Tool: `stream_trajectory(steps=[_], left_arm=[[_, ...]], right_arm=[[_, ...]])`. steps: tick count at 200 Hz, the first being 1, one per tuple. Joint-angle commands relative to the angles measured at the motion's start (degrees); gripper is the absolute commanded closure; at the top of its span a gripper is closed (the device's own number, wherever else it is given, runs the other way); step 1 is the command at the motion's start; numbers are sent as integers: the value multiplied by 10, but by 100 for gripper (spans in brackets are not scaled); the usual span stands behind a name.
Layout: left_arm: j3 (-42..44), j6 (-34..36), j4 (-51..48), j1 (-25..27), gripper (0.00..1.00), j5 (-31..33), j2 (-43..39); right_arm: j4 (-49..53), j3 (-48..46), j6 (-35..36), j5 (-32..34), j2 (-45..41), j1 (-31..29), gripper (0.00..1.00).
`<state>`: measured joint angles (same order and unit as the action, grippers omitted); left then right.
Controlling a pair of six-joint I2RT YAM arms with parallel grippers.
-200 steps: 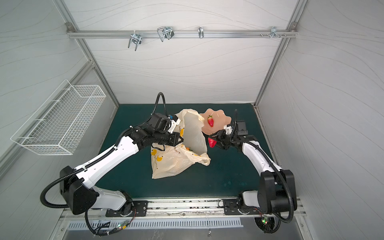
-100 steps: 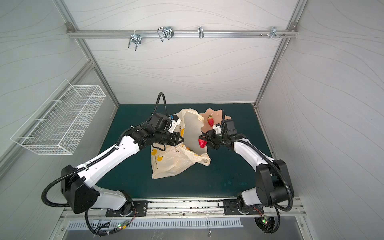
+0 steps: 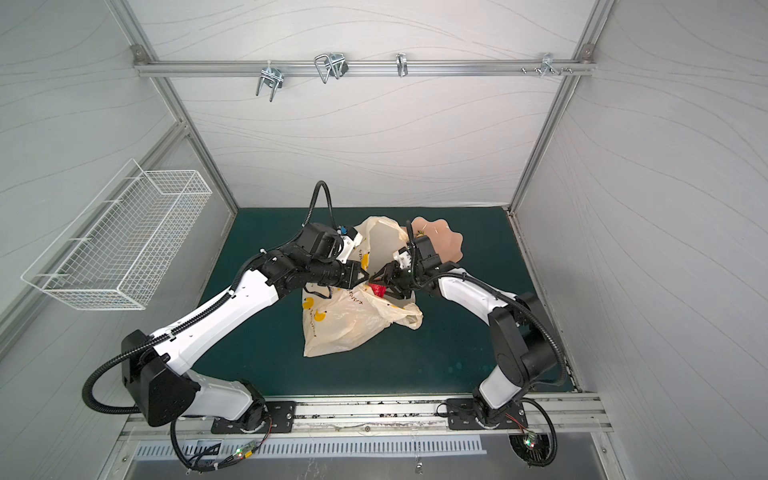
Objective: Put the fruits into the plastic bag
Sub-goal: 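Lower the strawberry into the bag held by the left gripper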
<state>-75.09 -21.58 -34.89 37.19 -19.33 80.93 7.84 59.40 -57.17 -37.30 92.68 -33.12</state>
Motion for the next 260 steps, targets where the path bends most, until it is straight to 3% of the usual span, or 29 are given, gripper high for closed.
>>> stream_trajectory(steps=[1, 143, 260], left_arm=[[-27, 8, 13, 0, 100, -7, 7], [-23, 5, 11, 0, 100, -2, -1], [-14, 3, 13, 1, 100, 3, -9]], right_arm=[[-15, 22, -9, 5, 26, -28, 64], [-8, 95, -26, -3, 149, -131, 62], [14, 101, -1, -4, 140, -134, 20]])
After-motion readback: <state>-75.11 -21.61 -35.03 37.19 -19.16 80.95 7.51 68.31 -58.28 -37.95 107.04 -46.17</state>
